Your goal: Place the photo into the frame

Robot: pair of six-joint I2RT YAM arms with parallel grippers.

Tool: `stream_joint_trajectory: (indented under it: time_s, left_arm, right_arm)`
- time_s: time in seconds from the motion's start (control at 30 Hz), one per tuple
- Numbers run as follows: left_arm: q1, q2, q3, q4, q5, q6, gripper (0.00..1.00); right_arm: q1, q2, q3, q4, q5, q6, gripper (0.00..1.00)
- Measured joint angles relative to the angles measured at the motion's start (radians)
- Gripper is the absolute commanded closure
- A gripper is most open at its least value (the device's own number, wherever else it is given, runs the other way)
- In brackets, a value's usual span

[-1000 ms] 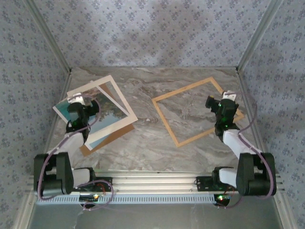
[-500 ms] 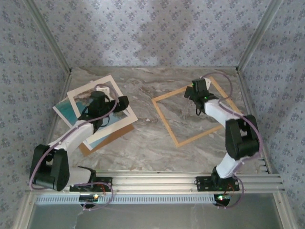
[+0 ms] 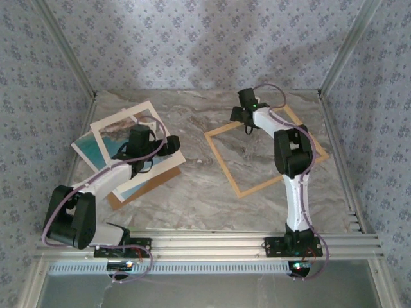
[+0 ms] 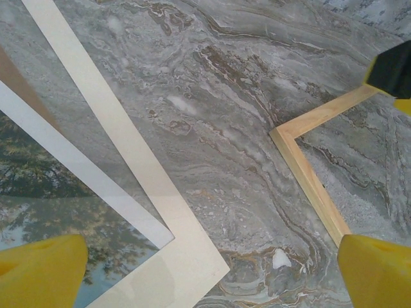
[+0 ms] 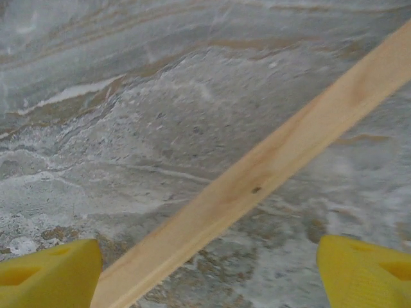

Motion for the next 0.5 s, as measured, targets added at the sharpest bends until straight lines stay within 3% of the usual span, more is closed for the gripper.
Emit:
stream_joint_trajectory:
  time_s: [0.23, 0.5]
  left_arm:
    - [0.0, 0.0, 0.0, 0.0, -0.001, 0.006, 0.0]
    - [0.0, -0.001, -0.002, 0.0, -0.001, 0.015, 0.0]
  right_arm:
    - [0.02, 0.116, 0.156, -0.131, -0.022, 0.004, 0.23]
    - [0.019, 0.13, 0.211, -0.205, -0.04, -0.014, 0.52]
